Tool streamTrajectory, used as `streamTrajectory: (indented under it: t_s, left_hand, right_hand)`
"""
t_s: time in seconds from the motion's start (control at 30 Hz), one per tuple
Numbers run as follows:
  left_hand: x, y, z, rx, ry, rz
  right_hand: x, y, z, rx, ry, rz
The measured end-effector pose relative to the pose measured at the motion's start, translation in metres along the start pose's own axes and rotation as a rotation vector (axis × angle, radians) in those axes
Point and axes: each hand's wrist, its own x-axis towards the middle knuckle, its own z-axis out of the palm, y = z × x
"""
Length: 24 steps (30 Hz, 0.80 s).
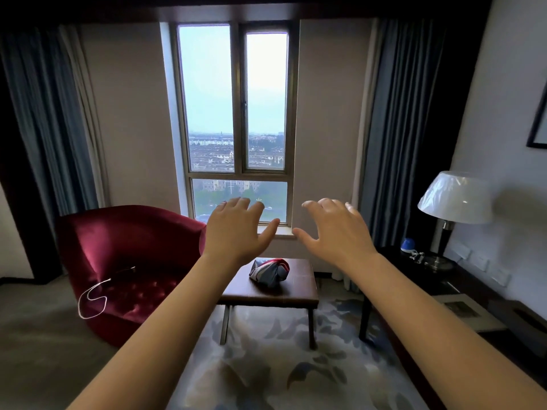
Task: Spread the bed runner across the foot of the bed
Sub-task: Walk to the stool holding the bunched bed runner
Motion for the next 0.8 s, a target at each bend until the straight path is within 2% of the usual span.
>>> streamTrajectory:
  t_s: [0.27,0.8]
  left_hand:
    - [0.116,-0.011,0.094,-0.002,0.057,-0.044]
    - [0.318,-0.042,0.287,0.02,0.023,-0.111]
  right_hand:
    - [0.127,0.05,0.088,0.035,0.03,-0.048]
    - [0.345,0.144,0.251,0.094,0.018,-0.067]
